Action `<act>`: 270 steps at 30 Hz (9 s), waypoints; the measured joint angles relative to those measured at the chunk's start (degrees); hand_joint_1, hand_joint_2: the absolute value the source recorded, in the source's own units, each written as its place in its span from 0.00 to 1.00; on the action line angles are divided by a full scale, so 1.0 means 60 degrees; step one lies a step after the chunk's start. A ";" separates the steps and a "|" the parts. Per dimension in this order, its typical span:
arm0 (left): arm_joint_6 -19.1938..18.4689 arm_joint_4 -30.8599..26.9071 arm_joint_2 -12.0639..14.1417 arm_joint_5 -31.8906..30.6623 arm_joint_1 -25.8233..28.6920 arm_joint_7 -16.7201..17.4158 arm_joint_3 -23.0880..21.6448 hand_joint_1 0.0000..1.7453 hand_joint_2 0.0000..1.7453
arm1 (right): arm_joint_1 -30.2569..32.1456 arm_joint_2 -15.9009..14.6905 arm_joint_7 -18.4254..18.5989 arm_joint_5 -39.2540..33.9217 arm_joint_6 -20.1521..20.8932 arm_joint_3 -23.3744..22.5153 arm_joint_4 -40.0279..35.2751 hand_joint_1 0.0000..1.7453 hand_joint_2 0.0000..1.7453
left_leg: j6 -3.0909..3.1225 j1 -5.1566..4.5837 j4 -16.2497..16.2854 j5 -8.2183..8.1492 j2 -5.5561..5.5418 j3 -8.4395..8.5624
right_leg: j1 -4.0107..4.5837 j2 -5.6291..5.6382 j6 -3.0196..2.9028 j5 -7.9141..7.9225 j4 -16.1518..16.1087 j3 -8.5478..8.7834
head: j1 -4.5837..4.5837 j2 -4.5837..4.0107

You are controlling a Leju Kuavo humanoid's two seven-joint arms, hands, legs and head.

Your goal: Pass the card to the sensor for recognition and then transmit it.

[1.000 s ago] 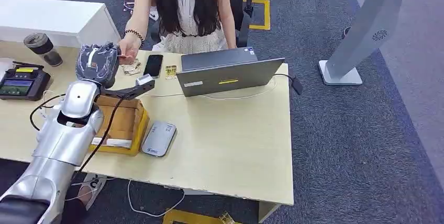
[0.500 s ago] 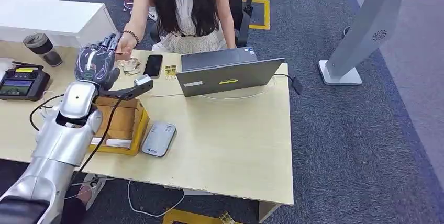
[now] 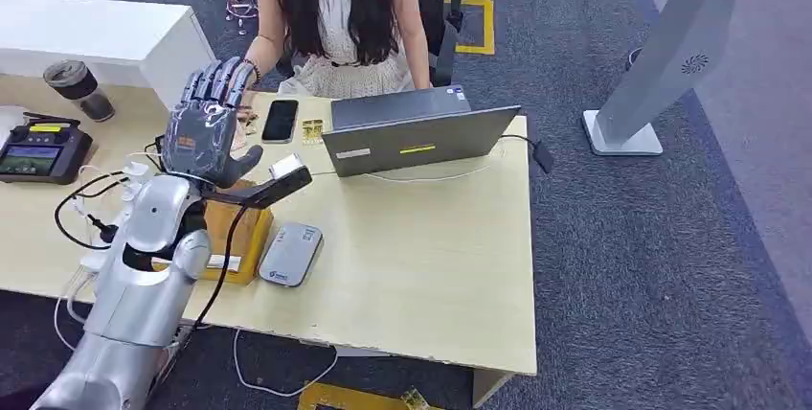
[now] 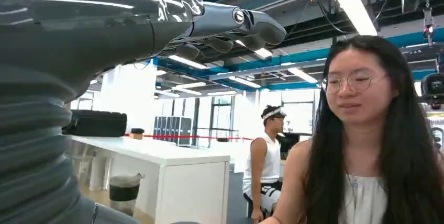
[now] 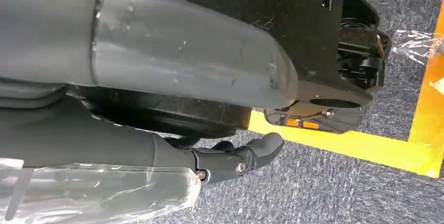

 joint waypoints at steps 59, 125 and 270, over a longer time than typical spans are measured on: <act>-0.0328 -0.2054 0.0692 0.0492 0.5494 0.0106 0.2051 0.00 1.00 | 0.0315 -0.0135 0.0007 0.0087 0.0000 -0.0193 -0.0229 0.00 0.00 | 0.0000 0.0000 -0.0006 -0.0039 0.0026 -0.0005 | -0.0002 0.0025 0.0013 -0.0034 -0.0002 -0.0013 | -0.0007 0.0000; 0.0059 -0.0284 0.0375 0.0080 0.5150 0.0087 0.2550 0.00 1.00 | 0.0383 -0.0288 0.0076 0.0561 0.0000 -0.0168 -0.0240 0.00 0.00 | 0.0000 0.0000 -0.0006 -0.0039 0.0026 -0.0004 | -0.0002 0.0025 0.0013 -0.0034 -0.0002 -0.0015 | -0.0004 0.0000; 0.0284 -0.3839 0.0423 0.0299 0.5539 -0.0390 0.0273 0.00 1.00 | 0.0349 -0.0277 -0.0080 0.0871 0.0004 -0.0273 -0.0200 0.00 0.00 | -0.0003 -0.0001 -0.0006 -0.0038 0.0020 -0.0006 | -0.0003 0.0024 0.0014 -0.0032 -0.0002 -0.0013 | -0.0007 0.0000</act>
